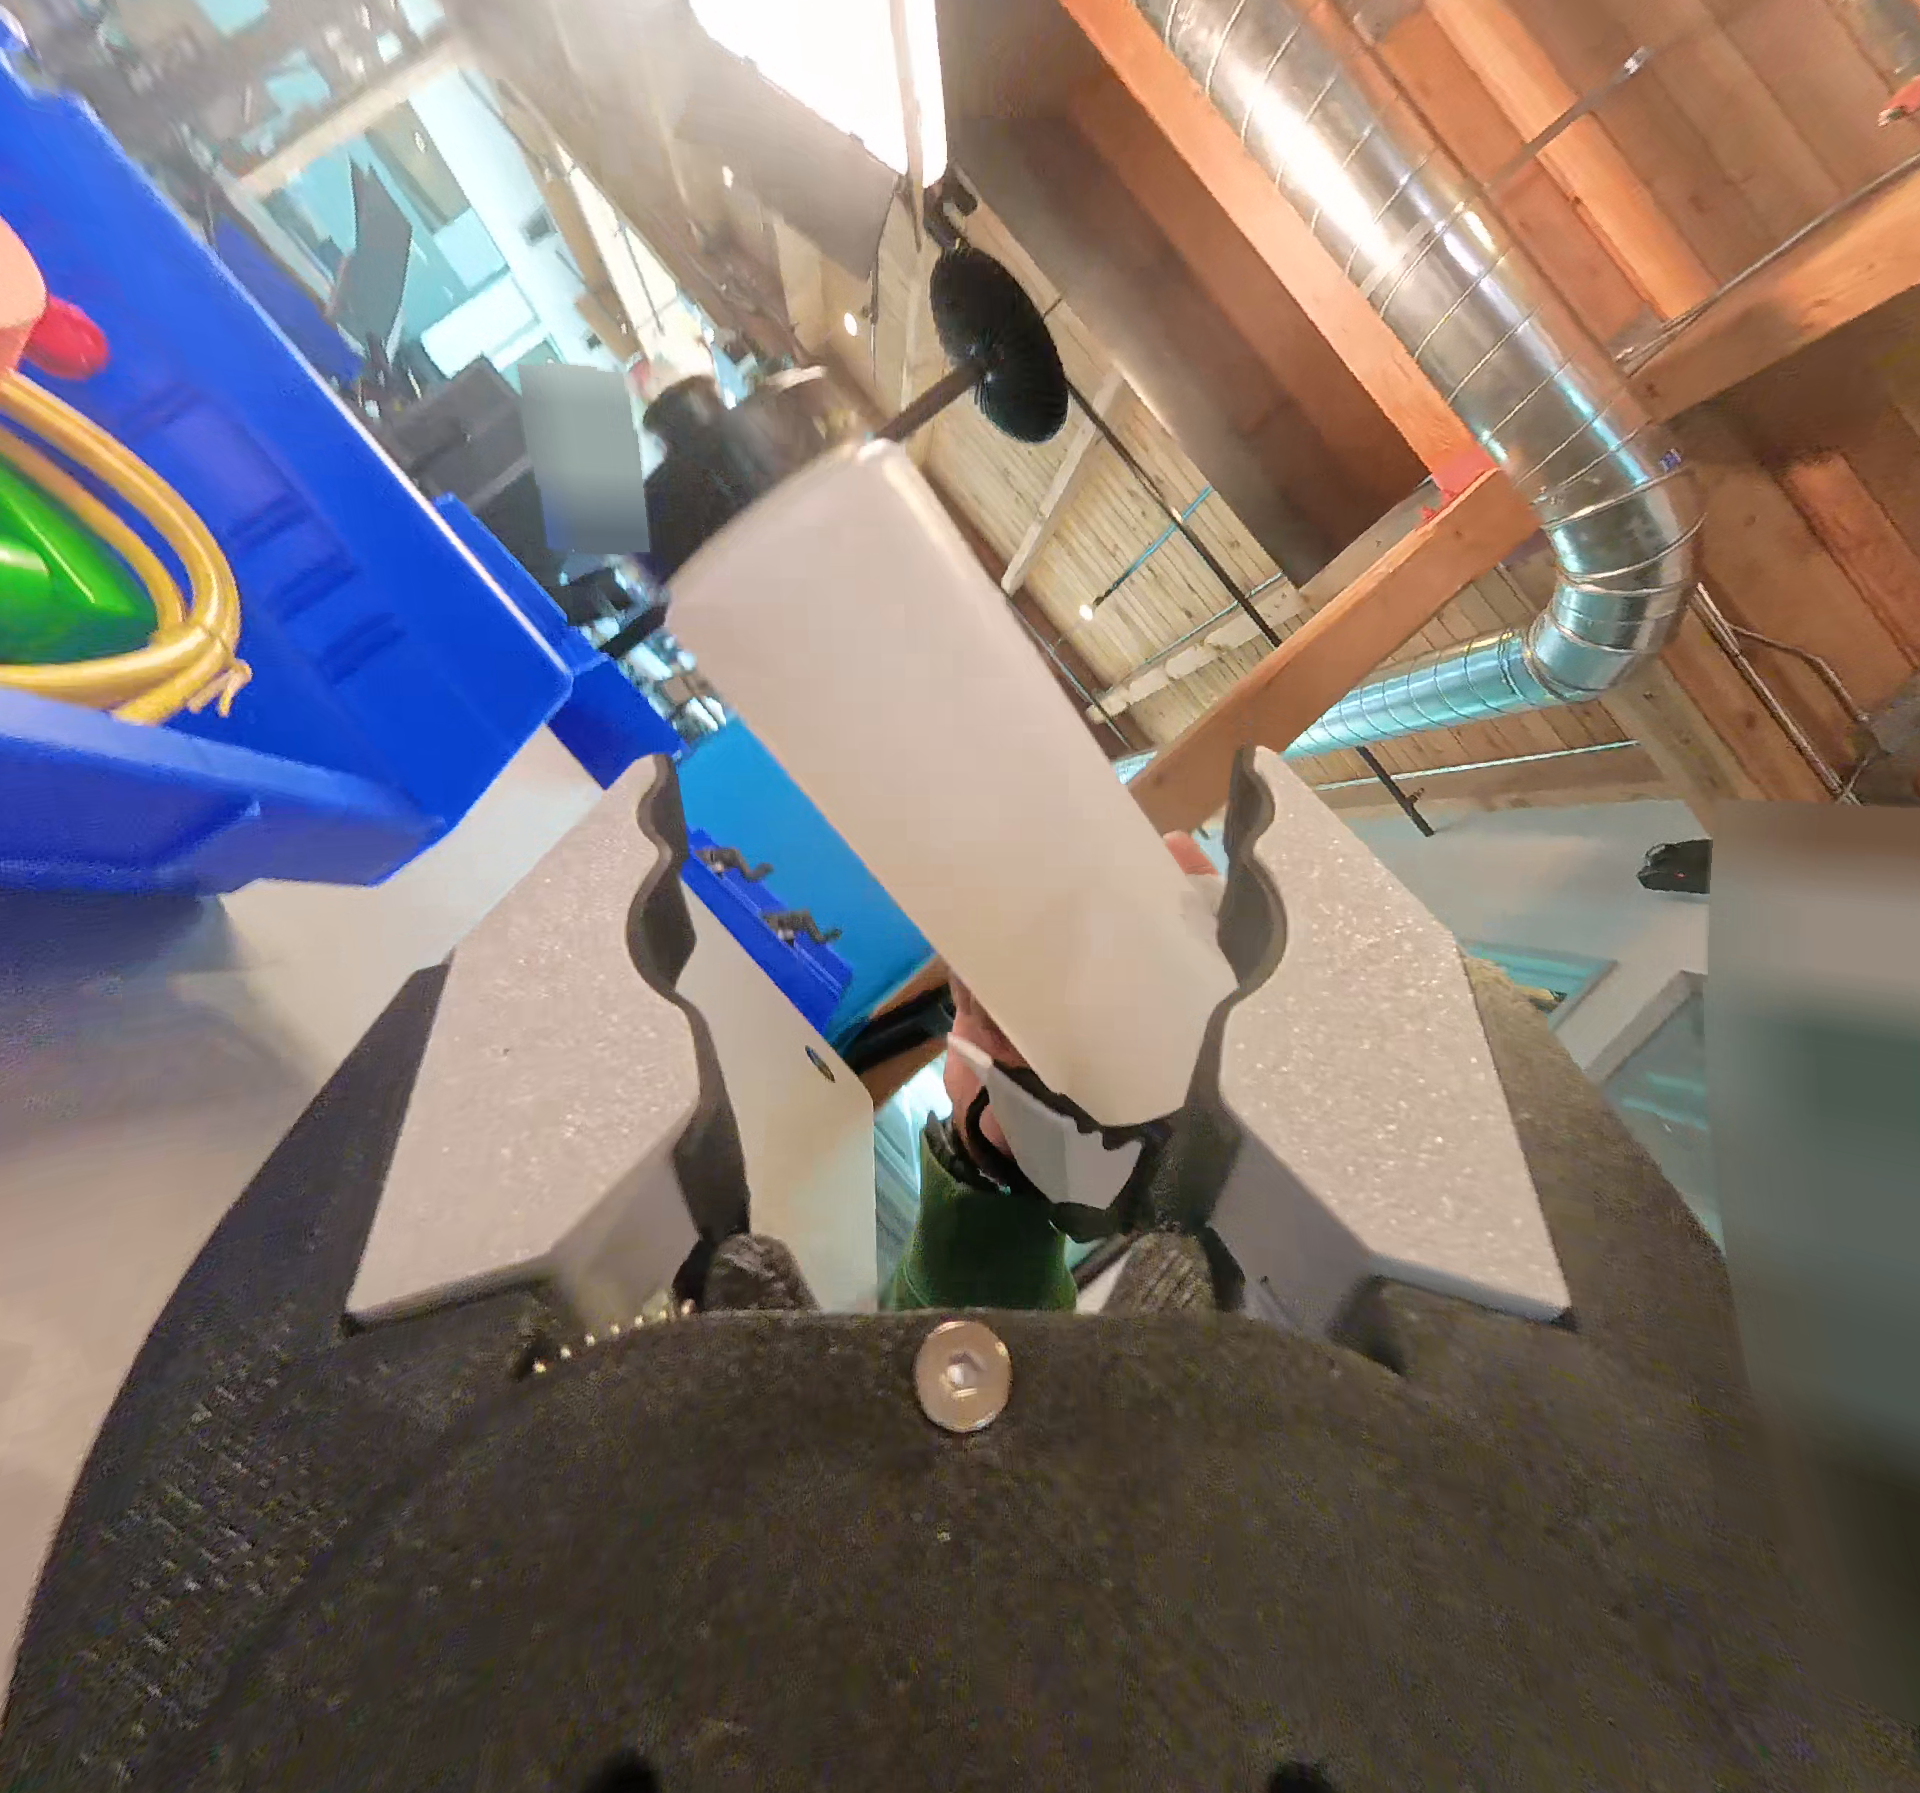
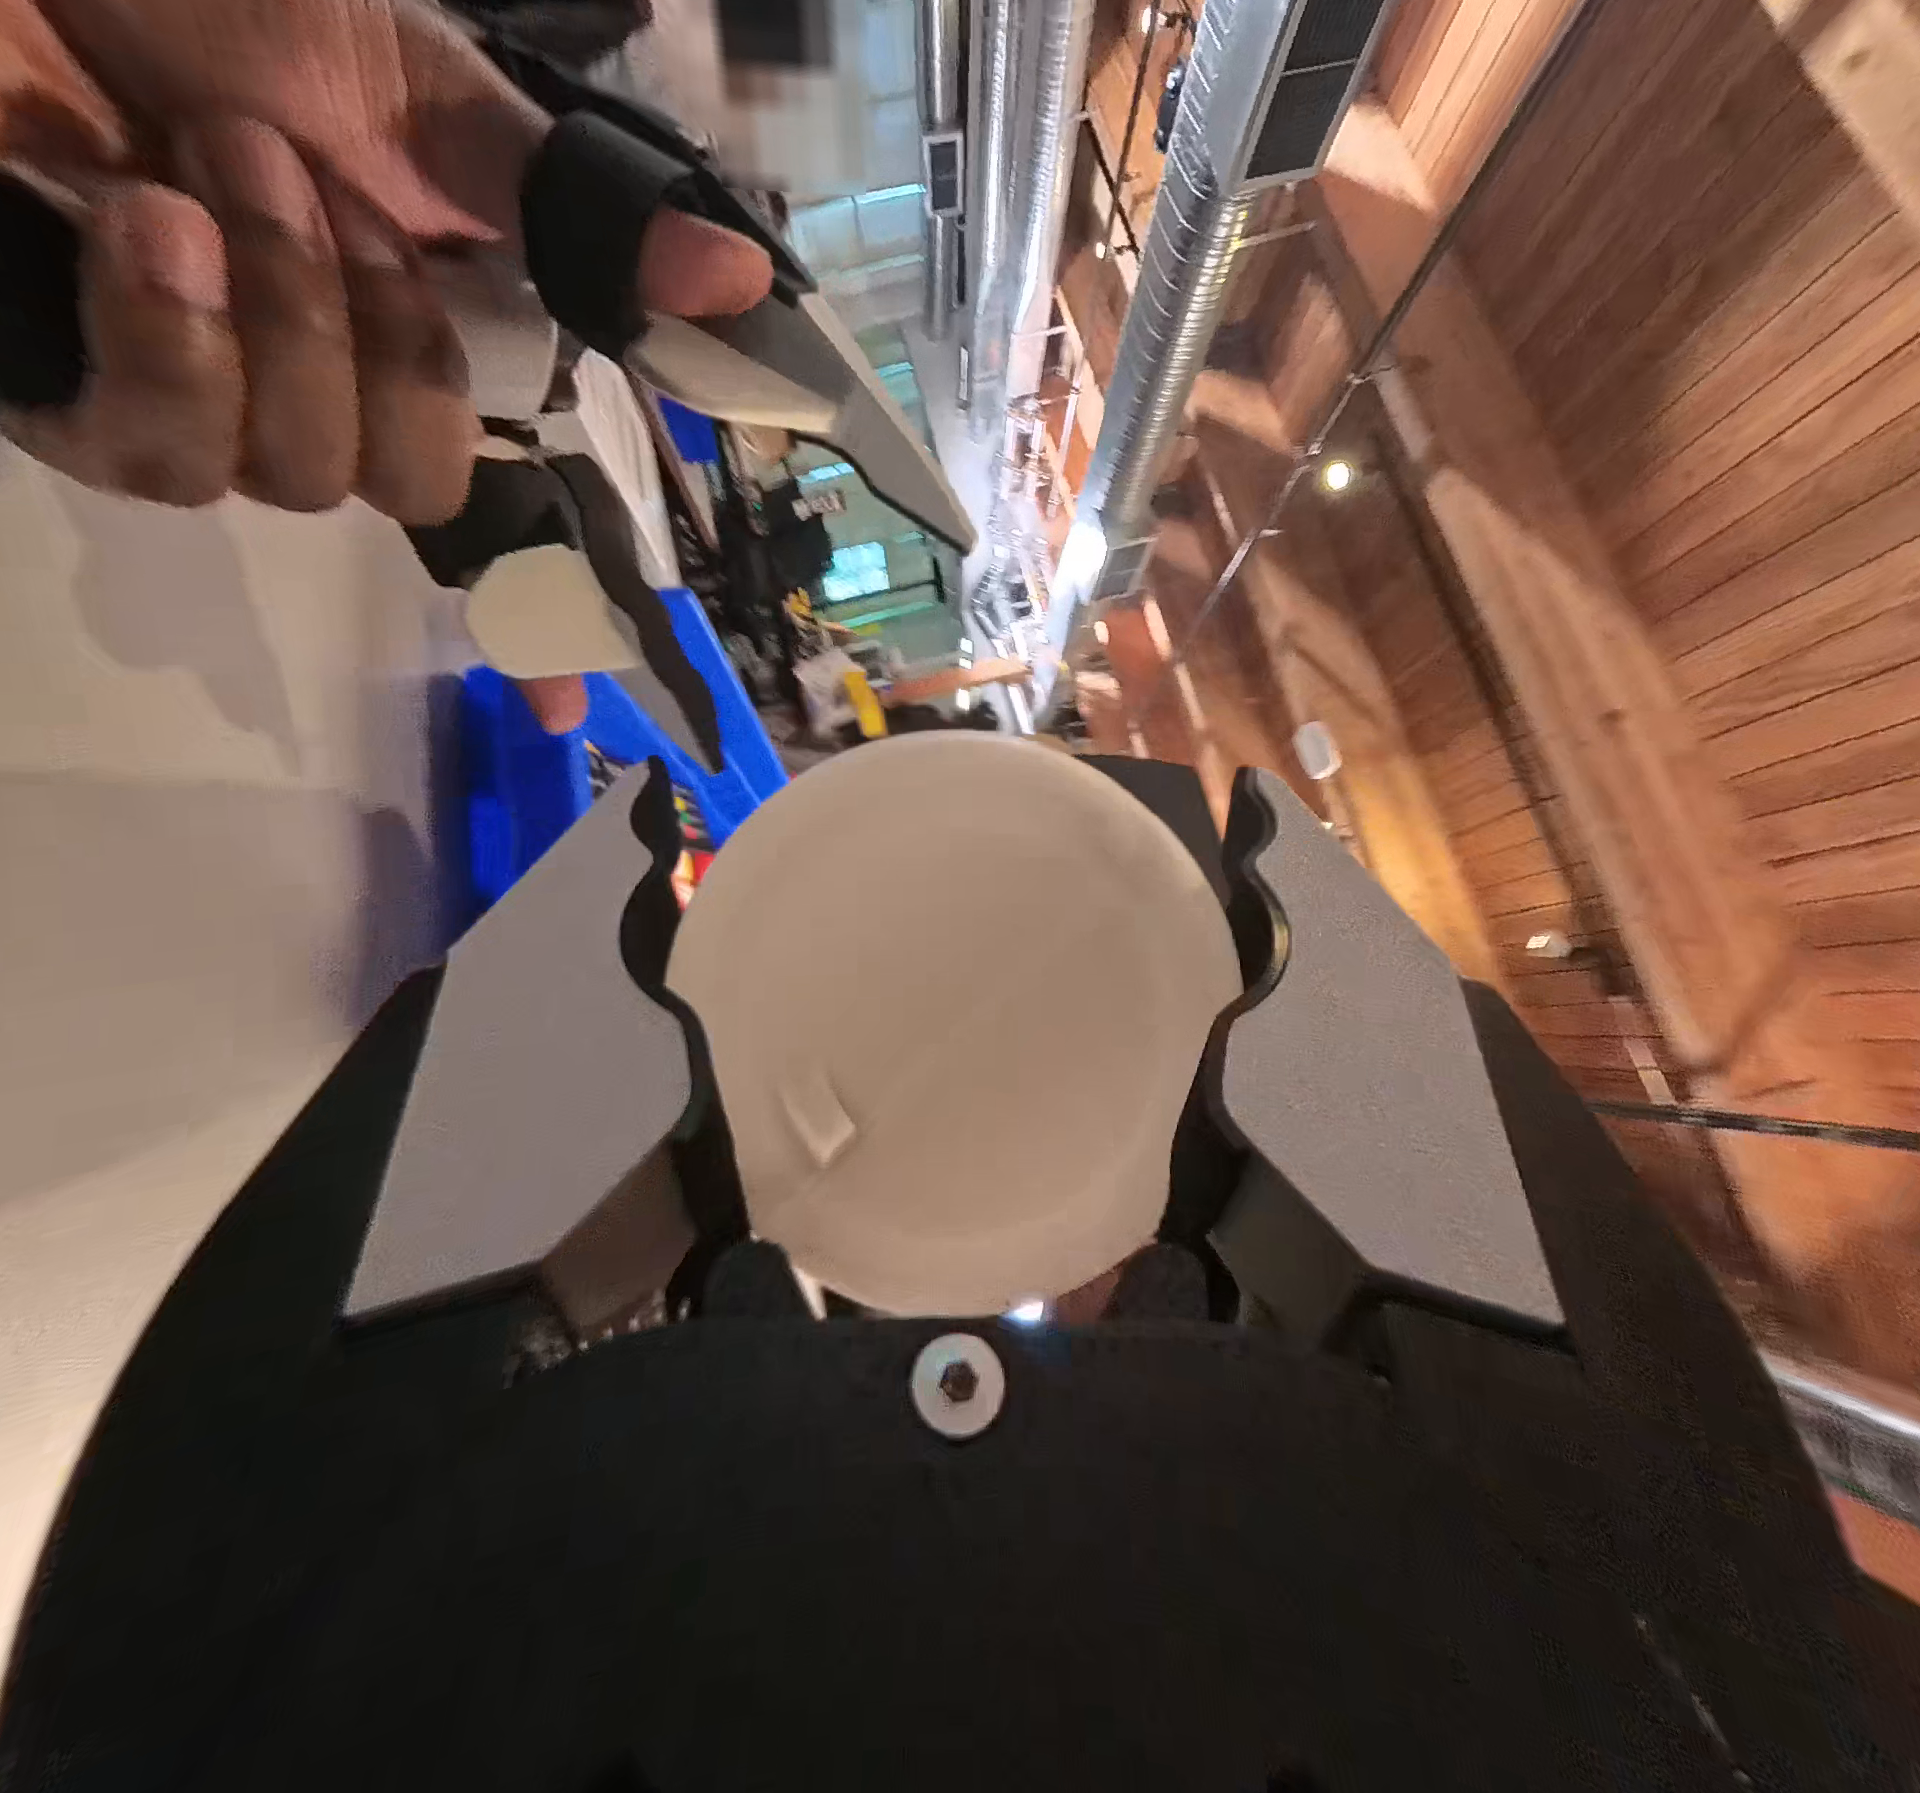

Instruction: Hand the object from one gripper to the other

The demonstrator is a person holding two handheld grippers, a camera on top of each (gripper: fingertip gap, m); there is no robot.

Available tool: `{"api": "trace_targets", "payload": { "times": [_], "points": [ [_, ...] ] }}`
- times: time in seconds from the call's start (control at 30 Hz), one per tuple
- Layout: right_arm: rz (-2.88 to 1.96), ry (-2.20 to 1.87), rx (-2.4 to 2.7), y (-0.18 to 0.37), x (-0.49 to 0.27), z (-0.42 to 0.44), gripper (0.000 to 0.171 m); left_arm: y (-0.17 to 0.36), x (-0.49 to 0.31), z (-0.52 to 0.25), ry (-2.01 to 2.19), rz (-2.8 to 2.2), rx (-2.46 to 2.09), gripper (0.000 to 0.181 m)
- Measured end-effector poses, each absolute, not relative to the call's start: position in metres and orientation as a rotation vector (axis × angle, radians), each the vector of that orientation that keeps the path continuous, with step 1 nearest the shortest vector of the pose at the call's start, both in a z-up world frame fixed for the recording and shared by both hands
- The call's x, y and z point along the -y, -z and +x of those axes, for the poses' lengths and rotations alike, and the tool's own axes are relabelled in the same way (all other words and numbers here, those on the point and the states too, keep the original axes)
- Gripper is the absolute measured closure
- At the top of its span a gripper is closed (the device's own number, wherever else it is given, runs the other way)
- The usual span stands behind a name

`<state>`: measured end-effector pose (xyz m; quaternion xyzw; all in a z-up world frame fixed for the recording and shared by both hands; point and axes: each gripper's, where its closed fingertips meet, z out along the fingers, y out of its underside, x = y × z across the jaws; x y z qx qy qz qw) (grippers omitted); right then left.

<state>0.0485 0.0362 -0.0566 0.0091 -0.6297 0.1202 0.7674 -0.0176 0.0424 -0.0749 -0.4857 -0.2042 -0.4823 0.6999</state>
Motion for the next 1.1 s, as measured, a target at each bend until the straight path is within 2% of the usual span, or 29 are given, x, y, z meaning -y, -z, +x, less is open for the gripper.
{"api": "trace_targets", "payload": {
  "times": [0.27,0.5,0.7,0.93,1.1],
  "points": [
    [0.141,-0.147,1.33,0.067,-0.014,0.041,0.064,0.086,-0.062,0.028,1.279,-1.184,0.396,0.074],
    [0.247,-0.248,1.371,0.085,0.021,0.042,0.063,0.072,-0.053,0.023,1.29,-1.089,0.363,0.07],
    [0.165,-0.321,1.372,0.086,0.016,0.033,0.064,0.065,-0.04,-0.002,1.246,-0.933,0.406,0.09],
    [-0.049,-0.598,1.542,0.09,0.002,0.034,0.068,0.042,-0.015,-0.014,0.99,-0.841,0.323,0.093],
    [-0.3,-0.919,1.9,0.119,-0.005,0.047,0.064,0.033,0.0,-0.025,0.897,-0.772,0.329,0.093]
  ]
}}
